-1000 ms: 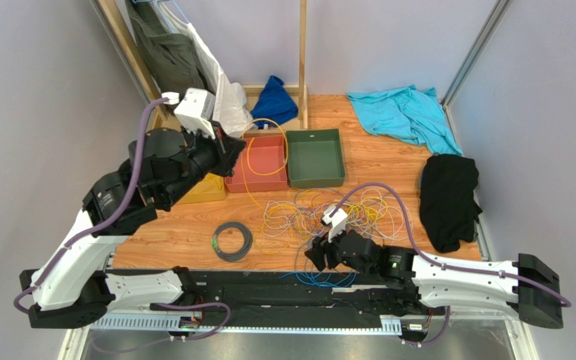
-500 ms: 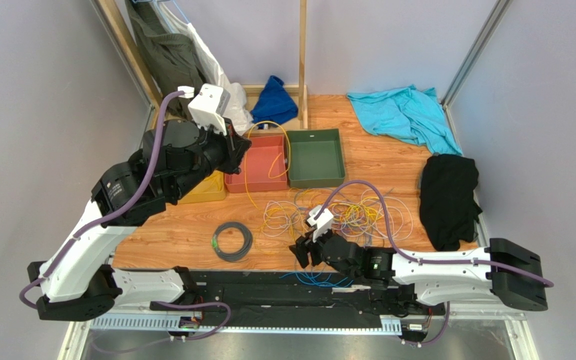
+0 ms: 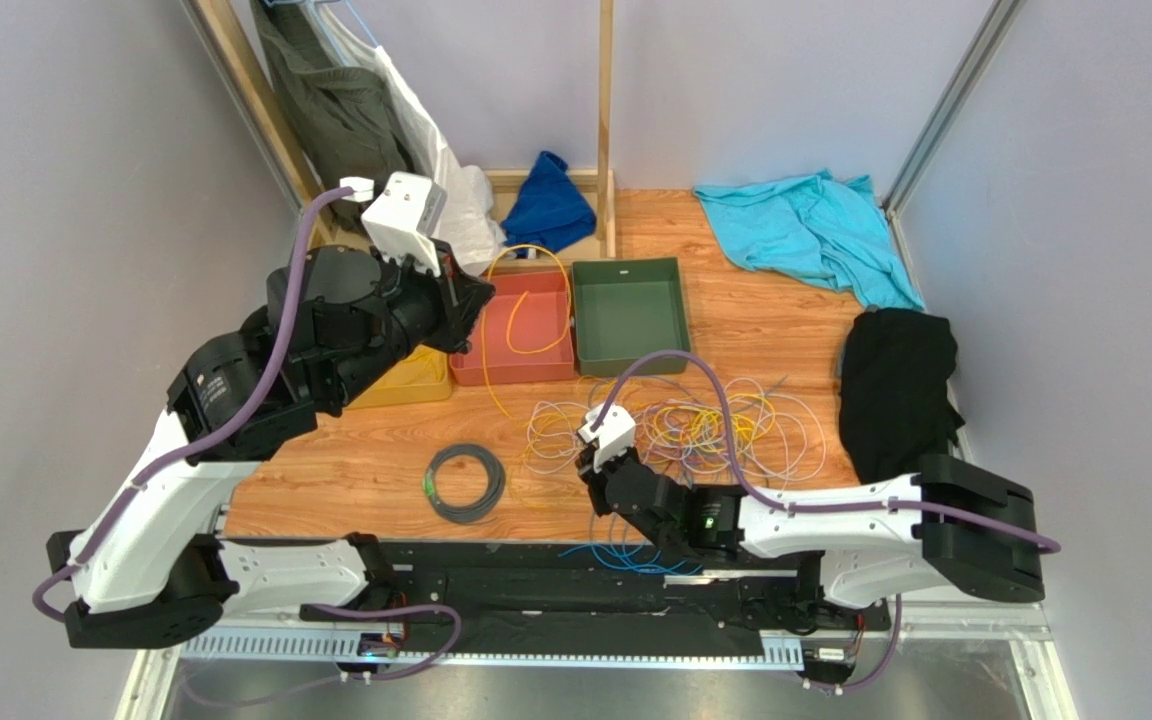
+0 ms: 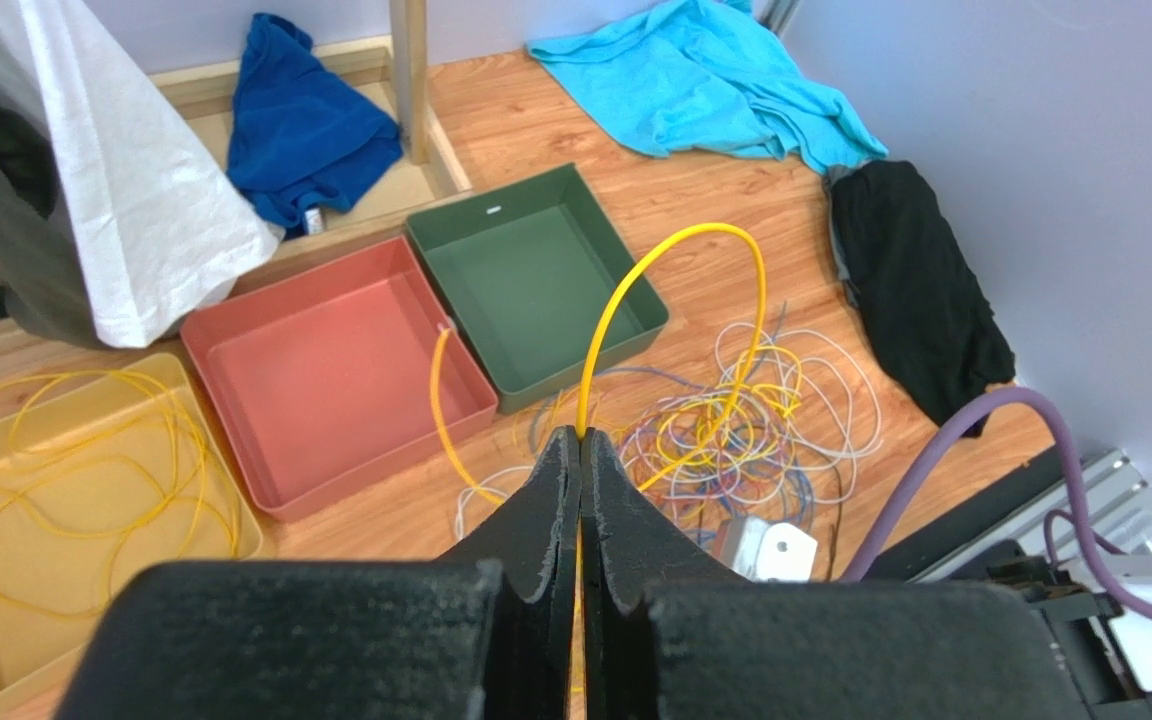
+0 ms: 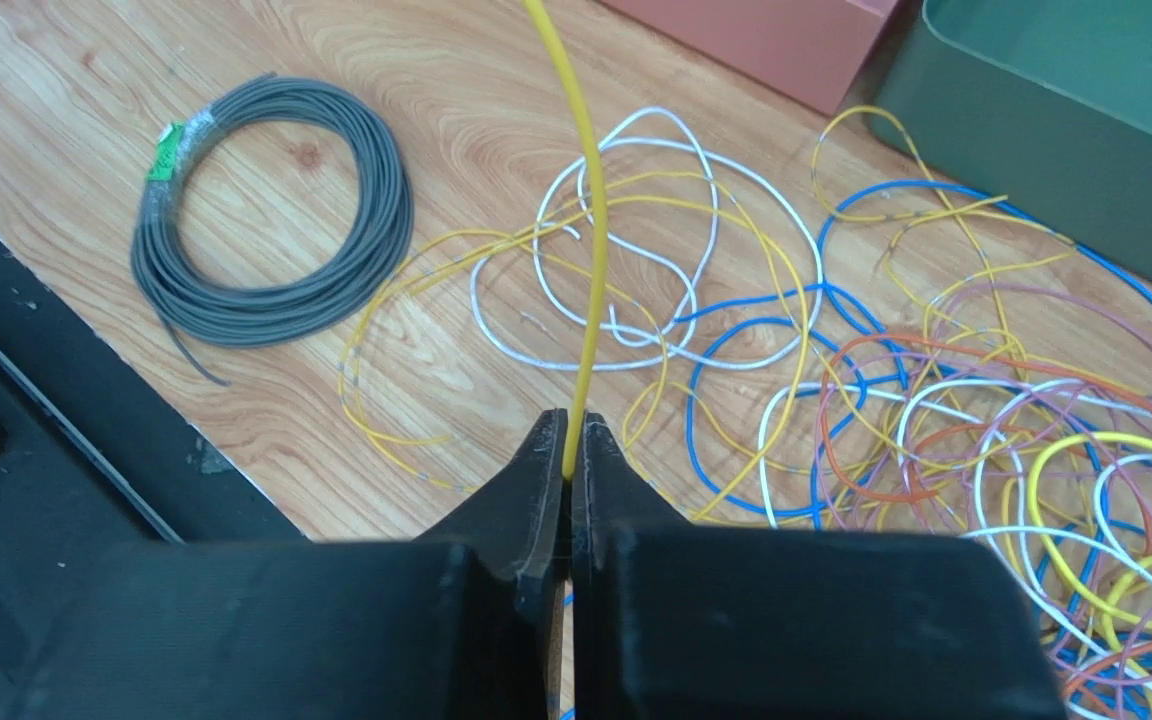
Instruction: Untangle the cables
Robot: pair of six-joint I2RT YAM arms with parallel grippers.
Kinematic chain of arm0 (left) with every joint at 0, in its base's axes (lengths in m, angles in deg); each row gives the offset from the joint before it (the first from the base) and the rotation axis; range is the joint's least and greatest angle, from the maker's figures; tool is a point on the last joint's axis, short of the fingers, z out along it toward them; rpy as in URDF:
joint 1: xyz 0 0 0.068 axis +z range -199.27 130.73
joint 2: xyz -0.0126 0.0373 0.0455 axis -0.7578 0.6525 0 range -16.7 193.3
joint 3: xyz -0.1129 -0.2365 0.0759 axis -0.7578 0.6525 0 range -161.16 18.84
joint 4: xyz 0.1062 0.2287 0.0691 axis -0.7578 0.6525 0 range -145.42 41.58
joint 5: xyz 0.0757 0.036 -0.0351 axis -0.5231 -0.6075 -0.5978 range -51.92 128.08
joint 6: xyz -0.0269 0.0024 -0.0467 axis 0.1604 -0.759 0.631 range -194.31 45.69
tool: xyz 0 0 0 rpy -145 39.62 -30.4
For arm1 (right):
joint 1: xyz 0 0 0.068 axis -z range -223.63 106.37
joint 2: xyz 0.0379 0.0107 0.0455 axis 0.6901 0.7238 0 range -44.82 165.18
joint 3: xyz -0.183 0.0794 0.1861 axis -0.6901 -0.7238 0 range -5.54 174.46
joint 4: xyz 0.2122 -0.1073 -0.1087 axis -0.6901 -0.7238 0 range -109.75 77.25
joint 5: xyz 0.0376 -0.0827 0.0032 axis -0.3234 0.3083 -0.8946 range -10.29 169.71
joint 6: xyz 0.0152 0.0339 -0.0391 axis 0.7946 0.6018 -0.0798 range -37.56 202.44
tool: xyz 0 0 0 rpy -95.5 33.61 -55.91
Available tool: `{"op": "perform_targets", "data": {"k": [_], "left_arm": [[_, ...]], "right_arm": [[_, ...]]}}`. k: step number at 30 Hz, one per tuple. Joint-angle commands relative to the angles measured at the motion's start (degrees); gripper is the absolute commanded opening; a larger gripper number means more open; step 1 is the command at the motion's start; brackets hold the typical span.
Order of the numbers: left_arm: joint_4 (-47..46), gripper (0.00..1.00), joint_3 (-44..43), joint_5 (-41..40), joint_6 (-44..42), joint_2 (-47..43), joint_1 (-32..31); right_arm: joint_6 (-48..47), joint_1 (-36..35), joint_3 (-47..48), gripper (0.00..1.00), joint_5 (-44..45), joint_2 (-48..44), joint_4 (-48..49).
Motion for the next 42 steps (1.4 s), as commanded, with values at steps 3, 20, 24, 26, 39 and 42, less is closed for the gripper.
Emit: {"op": "perform_targets", "data": {"k": [3,20,24,26,39,42], "left_arm": [[-1.7,0.0,5.2,-2.6,0.0,-4.2,-0.1],[-41.4,0.01,50.7,13.4,6.8,-20.3,-0.1],[-51.4,0.04,56.0,22.3,8.2,-20.5,-0.2],[-56.8,0.05,59.1,24.8,9.3,-21.1,-0.2],[-62.6,0.11,69.3,29.3,10.2,-29.4,-0.2],[-65.7,0.15,69.4,33.2,10.2,-27.9,-0.2]], "right_arm": [[-1.7,-0.9,8.5,0.0,2.9,-12.5,-11.2],[-8.4,-0.9,40.3,0.0,-3.3,-15.9,-34.9],[-7.4,-0.8,41.6,0.0,-4.5,-14.0,-34.1],[-7.0,-0.6,42.3,0.0,-4.9,-12.7,-33.7],[-3.4,5.2,41.0,0.0,-10.0,-10.2,-31.5],[-1.9,6.3,43.5,0.0,-12.5,-8.4,-31.3]]}}
